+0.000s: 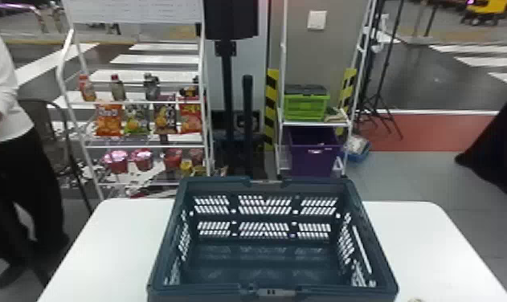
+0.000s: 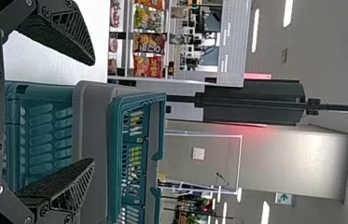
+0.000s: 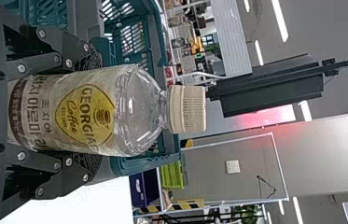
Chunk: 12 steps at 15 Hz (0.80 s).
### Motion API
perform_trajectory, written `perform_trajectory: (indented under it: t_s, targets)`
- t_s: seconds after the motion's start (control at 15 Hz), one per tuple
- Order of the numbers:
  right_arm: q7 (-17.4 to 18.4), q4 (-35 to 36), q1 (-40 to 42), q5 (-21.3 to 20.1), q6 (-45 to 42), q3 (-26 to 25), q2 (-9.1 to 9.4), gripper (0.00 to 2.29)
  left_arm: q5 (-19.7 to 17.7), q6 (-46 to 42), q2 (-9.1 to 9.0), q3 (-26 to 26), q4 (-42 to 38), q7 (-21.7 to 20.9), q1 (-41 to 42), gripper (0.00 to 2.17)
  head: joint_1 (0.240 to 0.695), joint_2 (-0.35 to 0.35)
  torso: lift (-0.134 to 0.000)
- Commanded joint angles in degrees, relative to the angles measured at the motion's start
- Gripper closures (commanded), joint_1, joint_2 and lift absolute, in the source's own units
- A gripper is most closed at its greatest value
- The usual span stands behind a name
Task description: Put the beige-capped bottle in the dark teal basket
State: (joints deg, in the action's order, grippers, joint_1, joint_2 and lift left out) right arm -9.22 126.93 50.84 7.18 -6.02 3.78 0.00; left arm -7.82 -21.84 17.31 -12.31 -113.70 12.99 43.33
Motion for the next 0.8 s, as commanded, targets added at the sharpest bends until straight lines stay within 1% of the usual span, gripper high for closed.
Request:
perform_trajectory:
  t_s: [0.0,0.6,0.73]
  targets:
    - [0.0,-0.1,0.0,-0.1,-0.2,0.0,0.05,2.22,0.0,-0.3,0.01,0.0,-0.1,0.0,0.0,0.15,0.499,0.000,0.000]
    - [-0.1,0.2,0.1,-0.4,-0.5,0.0,0.05,2.22,-0.1,-1.0,0.09,0.0,-0.1,0.0,-0.1,0.15,0.499,0.000,0.000]
    - [-1.1,0.6,0.5,-0.1,-3.3,-1.0,-0.18,2.22,-0.1,-1.0,0.09,0.0,-0.1,-0.1,-0.1,0.15,0.499,0.000,0.000]
